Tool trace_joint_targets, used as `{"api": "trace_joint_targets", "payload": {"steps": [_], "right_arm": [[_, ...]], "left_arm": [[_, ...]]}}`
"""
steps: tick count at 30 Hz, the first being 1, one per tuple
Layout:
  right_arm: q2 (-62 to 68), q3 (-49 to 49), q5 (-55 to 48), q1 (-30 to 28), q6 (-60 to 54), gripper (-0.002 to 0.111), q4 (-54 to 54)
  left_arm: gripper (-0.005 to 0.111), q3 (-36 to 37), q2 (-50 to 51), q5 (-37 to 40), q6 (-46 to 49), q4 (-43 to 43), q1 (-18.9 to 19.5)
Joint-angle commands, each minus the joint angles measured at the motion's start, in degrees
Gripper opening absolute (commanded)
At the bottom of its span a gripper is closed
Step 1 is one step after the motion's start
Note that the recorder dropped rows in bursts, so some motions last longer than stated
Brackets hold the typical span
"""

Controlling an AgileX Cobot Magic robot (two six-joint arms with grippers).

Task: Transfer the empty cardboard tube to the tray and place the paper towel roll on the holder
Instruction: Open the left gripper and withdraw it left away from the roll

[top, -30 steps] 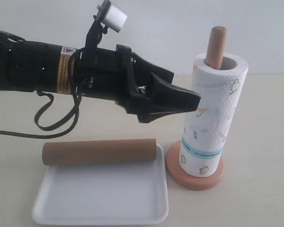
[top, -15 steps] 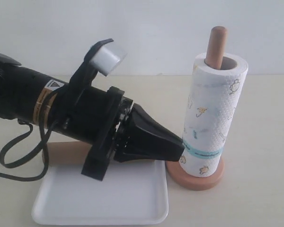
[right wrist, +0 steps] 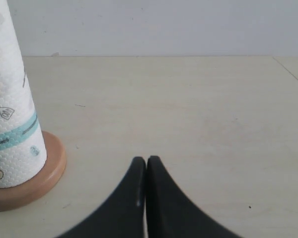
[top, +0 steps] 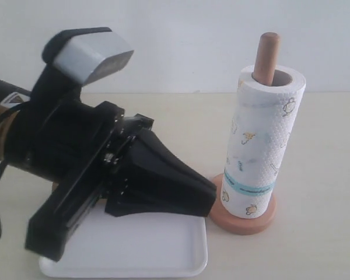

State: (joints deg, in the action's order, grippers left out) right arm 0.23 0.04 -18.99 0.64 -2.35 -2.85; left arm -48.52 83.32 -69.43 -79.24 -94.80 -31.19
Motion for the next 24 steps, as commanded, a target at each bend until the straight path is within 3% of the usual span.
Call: {"api": "trace_joint_targets", "payload": {"steps": [1, 5, 20, 24], "right_arm": [[-0.2, 0.0, 0.6, -0.1, -0.1, 0.0, 0.0], [-0.2, 0.0, 0.6, -0.1, -0.1, 0.0, 0.0], [-0.2, 0.0, 0.6, -0.1, -0.1, 0.0, 0.0], [-0.2, 0.0, 0.6, -0.1, -0.1, 0.0, 0.0]], "left_arm": [[0.004, 3.4, -5.6, -0.5, 0.0, -0.1, 0.3], [0.004, 6.9, -8.5, -0.5, 0.0, -0.1, 0.3], [0.004, 7.1, -8.6, -0.5, 0.0, -0.1, 0.3], [0.004, 7.1, -9.1, -0.5, -6.4, -1.9, 0.9]]}}
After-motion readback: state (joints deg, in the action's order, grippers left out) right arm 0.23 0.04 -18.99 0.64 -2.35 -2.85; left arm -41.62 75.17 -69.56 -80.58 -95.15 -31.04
